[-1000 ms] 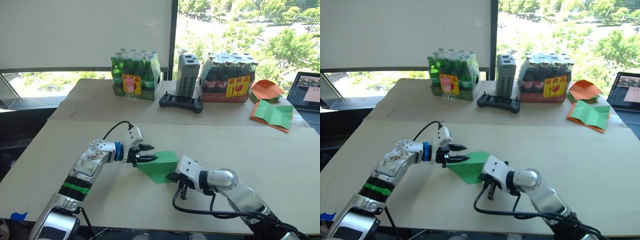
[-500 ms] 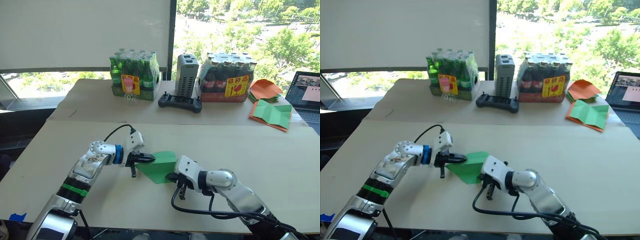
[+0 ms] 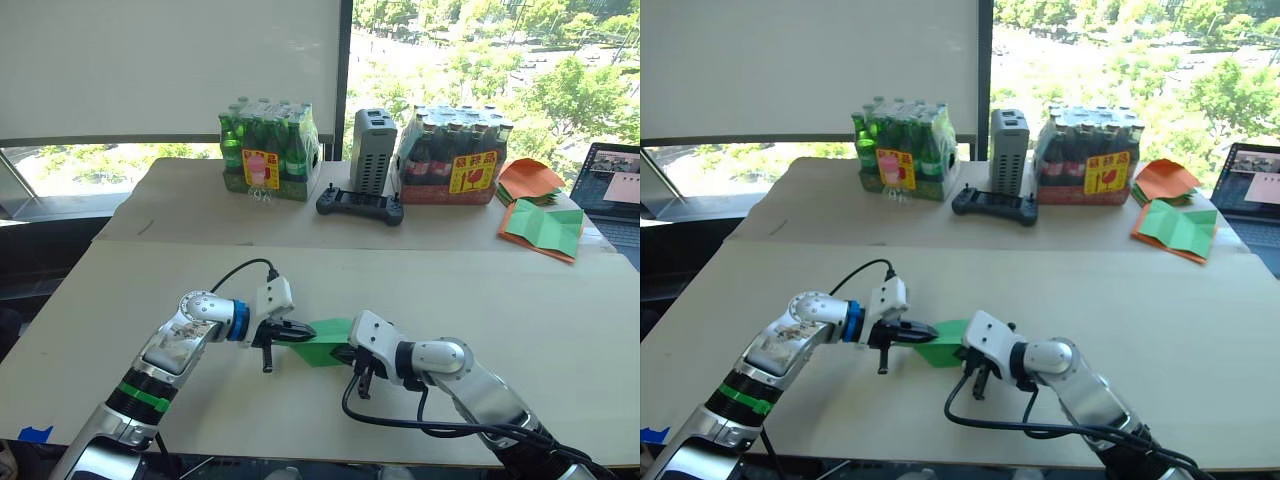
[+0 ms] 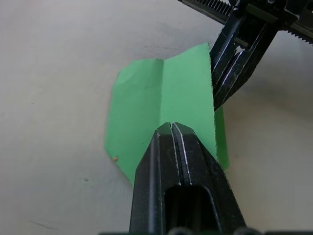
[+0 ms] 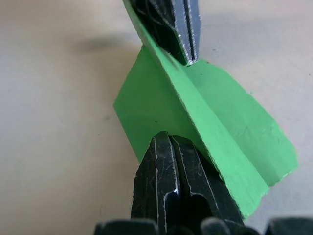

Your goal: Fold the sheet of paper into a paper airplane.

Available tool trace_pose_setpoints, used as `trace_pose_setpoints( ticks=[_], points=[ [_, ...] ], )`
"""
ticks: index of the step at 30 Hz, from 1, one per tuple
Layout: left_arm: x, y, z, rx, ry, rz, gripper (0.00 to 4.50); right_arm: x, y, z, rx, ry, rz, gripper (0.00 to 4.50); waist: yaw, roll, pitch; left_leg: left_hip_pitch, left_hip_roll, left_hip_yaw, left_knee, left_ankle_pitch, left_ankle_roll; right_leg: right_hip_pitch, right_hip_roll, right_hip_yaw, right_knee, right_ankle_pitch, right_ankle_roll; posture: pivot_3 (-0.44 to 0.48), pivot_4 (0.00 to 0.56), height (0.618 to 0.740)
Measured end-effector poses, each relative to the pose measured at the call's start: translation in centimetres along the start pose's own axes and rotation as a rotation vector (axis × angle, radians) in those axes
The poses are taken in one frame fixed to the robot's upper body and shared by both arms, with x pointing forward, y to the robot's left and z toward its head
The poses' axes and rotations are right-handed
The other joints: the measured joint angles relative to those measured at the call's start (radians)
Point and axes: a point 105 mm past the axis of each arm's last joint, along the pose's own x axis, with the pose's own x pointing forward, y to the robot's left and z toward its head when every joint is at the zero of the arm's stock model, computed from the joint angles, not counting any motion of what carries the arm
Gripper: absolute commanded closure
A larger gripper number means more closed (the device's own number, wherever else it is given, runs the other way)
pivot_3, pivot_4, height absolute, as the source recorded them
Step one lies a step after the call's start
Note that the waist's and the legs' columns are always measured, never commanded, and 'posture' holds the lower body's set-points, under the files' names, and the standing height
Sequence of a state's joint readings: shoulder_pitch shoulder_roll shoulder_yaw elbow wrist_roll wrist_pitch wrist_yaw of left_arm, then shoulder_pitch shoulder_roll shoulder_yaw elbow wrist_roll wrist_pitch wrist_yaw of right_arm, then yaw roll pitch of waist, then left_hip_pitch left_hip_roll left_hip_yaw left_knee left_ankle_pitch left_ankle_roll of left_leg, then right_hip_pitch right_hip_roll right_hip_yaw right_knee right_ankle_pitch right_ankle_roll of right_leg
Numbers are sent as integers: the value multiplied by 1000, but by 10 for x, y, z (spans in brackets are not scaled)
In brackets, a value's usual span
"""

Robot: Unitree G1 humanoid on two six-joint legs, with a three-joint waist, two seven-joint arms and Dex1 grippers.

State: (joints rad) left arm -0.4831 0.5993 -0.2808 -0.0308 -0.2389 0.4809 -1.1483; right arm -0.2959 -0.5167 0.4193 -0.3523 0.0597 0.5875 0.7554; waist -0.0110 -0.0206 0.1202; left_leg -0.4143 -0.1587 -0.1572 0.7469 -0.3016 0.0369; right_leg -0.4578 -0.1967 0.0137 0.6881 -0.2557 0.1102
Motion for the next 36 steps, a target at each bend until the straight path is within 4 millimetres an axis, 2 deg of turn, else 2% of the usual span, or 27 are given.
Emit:
trace_pose_setpoints(
  ticks=[8,11,14,17,19,21,23,26,30,34,36],
  points=[
    [3,-4,-2,-13,-6,-1,4485,-9,2,-3,70,14,-17,4500,9,0,0,0,-1,0,0,0,0,0,0,0,-1,0,0,0,150,675],
    [5,-4,-1,-17,-9,3,4485,-15,4,-4,142,18,-21,4500,13,0,0,0,-1,0,0,0,0,0,-1,0,-1,0,0,0,150,675],
    [6,-6,-2,-16,-8,-1,4485,-25,9,-4,291,2,7,4500,17,0,0,-1,0,0,0,0,0,0,-1,0,-1,0,0,0,150,675],
    [8,-8,-2,-11,-4,-11,4485,-42,17,7,365,-38,90,4500,17,0,0,-1,0,0,0,0,0,0,-1,0,-2,0,0,0,150,675],
    [8,-9,-3,-4,0,-14,4485,-46,17,20,381,-88,127,4500,14,0,0,-1,1,0,0,0,0,0,0,0,-2,0,0,0,150,675],
    [10,-12,-4,15,13,-29,4485,-46,6,39,357,-151,120,4500,10,0,0,-1,1,0,-1,0,0,0,-1,0,-1,0,0,0,150,675],
    [12,-15,-6,27,20,-40,4485,-45,-6,46,338,-163,89,4500,13,0,0,-1,0,0,-1,0,0,0,-1,0,-2,0,0,0,150,675],
    [12,-16,-9,24,30,-37,4485,-40,-12,40,341,-146,61,4500,17,0,0,-1,-1,0,-1,-1,1,0,-1,0,-2,0,0,0,150,675],
    [12,-15,-8,29,31,-32,4485,-30,-13,23,287,-54,44,4500,17,0,1,-1,-1,0,0,-1,1,0,-2,0,-3,0,0,0,150,675],
    [12,-17,-2,52,18,-30,4485,-25,-5,-9,223,77,49,4500,18,0,1,-1,-1,0,0,-1,1,0,-2,-1,-2,0,0,0,150,675],
    [12,-18,1,63,8,-29,4485,-22,-5,-8,191,67,45,4500,15,0,1,-1,0,1,0,-1,1,0,-2,0,-2,0,0,0,150,675]
  ],
)
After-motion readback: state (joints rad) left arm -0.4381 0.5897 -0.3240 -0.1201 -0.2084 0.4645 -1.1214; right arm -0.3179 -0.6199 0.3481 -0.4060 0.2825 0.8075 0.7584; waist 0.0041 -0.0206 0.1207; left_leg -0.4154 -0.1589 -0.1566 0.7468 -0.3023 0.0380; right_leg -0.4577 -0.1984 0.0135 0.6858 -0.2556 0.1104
